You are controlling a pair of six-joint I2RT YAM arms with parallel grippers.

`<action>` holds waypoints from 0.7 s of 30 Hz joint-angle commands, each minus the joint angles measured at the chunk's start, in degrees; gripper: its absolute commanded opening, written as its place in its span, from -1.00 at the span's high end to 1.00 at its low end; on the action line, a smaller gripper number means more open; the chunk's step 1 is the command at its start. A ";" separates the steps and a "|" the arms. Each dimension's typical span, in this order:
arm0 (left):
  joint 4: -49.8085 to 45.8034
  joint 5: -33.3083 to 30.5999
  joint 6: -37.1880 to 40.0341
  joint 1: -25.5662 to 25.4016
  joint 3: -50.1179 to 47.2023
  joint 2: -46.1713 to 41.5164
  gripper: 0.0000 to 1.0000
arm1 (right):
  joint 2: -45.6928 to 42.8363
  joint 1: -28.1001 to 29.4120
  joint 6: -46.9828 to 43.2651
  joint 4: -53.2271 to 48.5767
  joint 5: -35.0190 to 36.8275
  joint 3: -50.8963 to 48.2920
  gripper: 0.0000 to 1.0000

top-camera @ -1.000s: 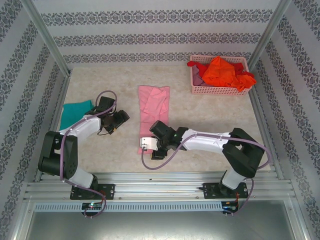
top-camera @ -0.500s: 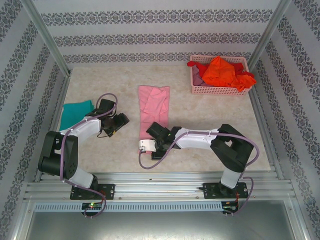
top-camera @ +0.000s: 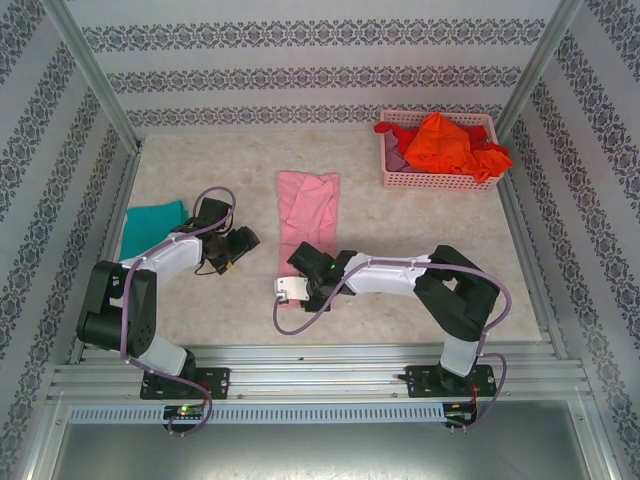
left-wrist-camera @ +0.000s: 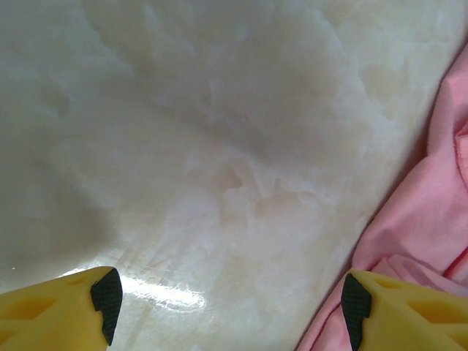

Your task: Fold and stack the t-shirts

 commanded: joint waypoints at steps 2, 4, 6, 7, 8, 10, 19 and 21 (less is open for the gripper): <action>3.85 1.47 0.00 -1.09 0.40 1.46 -0.60 | -4.87 0.68 1.21 -9.13 -4.36 -0.43 1.00; 5.73 1.90 -0.36 -2.09 1.47 2.64 -0.60 | -7.18 0.85 2.68 -11.44 -7.38 -0.92 1.00; 7.24 2.61 -0.80 -2.96 2.94 4.31 -0.60 | -9.01 1.00 4.03 -13.39 -9.16 -1.35 1.00; 7.78 3.00 -1.07 -3.34 3.94 5.36 -0.60 | -9.91 1.08 4.62 -14.41 -9.74 -1.38 1.00; 8.44 3.23 -1.29 -3.74 4.90 6.32 -0.60 | -10.64 1.20 5.04 -15.16 -10.07 -1.40 1.00; 9.78 3.60 -1.45 -4.51 7.40 8.95 -0.58 | -12.05 1.25 5.68 -16.78 -10.34 -1.51 1.00; 10.01 3.83 -0.45 -5.10 21.36 21.76 0.04 | -15.30 0.89 5.01 -19.17 -8.55 -0.54 1.00; 9.06 3.53 -0.42 -5.12 23.93 24.25 0.14 | -15.68 0.36 4.79 -19.32 -9.13 0.13 1.00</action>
